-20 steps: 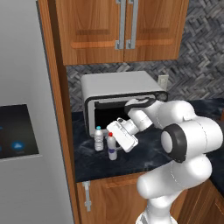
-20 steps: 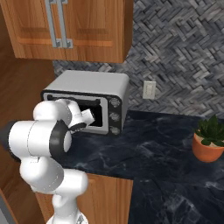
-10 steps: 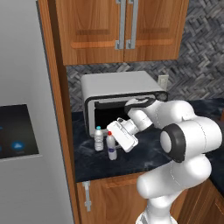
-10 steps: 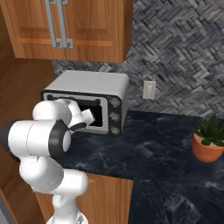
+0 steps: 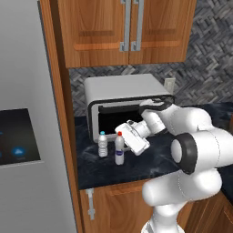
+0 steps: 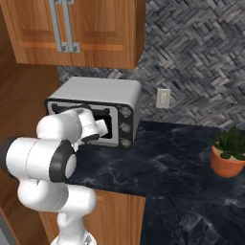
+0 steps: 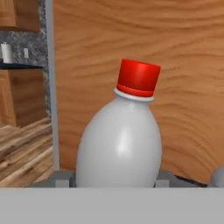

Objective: Take the bottled waters from the counter and place them in the freezer to freeze. Close the freezer door after placing the bottles.

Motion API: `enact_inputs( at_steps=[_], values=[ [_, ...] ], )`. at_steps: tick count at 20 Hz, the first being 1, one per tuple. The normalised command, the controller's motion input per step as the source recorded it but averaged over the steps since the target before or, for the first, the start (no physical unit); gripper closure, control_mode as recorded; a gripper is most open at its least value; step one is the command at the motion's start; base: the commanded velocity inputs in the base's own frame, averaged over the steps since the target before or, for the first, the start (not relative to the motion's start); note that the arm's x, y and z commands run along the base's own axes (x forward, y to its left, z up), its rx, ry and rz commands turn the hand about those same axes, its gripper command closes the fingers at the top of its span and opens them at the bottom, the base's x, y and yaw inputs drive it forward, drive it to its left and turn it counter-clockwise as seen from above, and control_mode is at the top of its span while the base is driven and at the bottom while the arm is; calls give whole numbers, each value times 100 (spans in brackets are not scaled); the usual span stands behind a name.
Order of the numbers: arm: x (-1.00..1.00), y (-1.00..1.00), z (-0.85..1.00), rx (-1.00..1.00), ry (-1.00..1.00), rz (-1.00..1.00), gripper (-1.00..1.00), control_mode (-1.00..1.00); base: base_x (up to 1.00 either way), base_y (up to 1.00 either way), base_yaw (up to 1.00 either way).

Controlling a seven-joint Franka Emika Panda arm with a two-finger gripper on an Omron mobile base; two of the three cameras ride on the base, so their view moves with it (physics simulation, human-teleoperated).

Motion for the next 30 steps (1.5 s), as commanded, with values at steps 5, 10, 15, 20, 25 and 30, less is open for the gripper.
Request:
enact_inputs(
  at_steps=[5,10,15,20,25,30],
  values=[
    [-58,-36,84,20,0,-13,100,-100,0,0,0],
    [-39,-37,60,-4,0,-13,100,-100,0,0,0],
    [-43,-42,32,-18,3,-18,100,-100,0,0,0],
    [-90,-18,56,0,2,-17,100,-100,0,0,0],
    [-58,-2,27,-13,0,-11,100,-100,0,0,0],
    [-21,-17,2,-4,0,-6,100,-100,0,0,0]
  ],
)
